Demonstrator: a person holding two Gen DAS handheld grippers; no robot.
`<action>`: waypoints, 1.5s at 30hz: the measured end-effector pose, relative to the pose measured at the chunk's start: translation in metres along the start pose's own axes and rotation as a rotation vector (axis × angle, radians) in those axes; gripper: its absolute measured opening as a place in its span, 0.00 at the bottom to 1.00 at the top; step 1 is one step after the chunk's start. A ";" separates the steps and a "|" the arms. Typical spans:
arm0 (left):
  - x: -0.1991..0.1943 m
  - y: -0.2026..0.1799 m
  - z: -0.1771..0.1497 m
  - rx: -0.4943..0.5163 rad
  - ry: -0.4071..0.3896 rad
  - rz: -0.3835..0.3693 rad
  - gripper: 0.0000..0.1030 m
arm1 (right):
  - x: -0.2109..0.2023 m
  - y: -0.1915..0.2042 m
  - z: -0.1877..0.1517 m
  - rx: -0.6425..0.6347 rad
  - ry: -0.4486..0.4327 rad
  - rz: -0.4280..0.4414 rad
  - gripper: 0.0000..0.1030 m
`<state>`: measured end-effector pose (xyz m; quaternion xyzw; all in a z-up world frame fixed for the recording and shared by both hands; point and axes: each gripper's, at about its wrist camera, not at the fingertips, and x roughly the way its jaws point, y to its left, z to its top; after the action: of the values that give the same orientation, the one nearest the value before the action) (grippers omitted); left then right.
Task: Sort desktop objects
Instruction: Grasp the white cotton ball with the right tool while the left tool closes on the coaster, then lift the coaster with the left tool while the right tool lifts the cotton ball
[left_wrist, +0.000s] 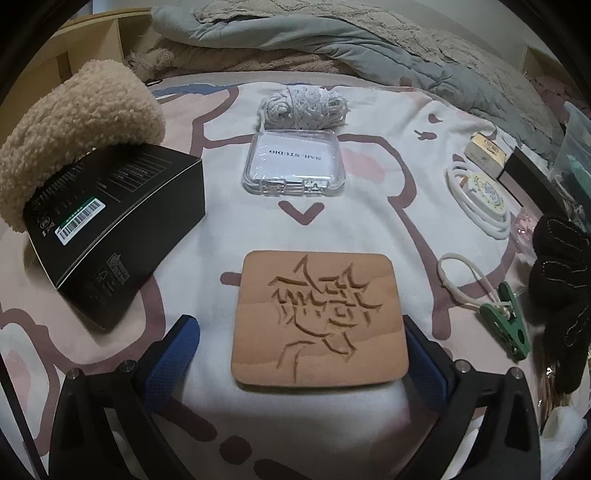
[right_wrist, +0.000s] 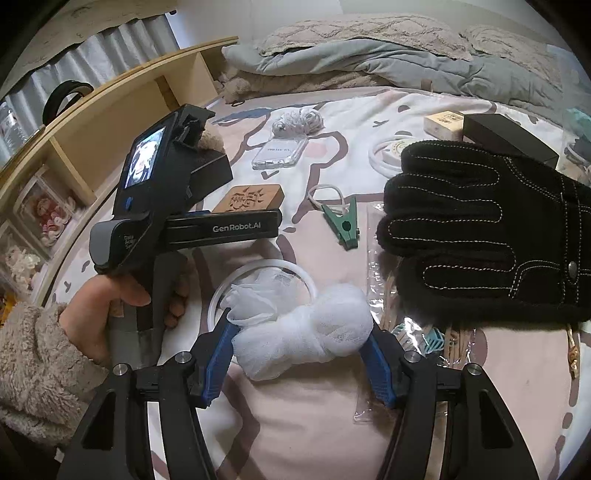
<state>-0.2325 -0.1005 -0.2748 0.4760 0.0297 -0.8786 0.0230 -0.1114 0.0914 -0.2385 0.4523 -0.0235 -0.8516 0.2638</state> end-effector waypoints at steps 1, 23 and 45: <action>0.000 -0.001 0.000 0.002 0.001 0.005 1.00 | 0.000 0.000 0.000 0.002 0.001 0.001 0.62; -0.060 0.000 0.007 -0.008 -0.112 -0.040 0.73 | -0.033 0.002 0.023 -0.006 -0.067 0.024 0.62; -0.234 -0.074 0.050 0.123 -0.294 -0.128 0.73 | -0.182 -0.042 0.096 -0.060 -0.200 -0.055 0.62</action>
<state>-0.1521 -0.0275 -0.0493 0.3402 0.0025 -0.9385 -0.0582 -0.1220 0.1943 -0.0554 0.3576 -0.0118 -0.8997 0.2502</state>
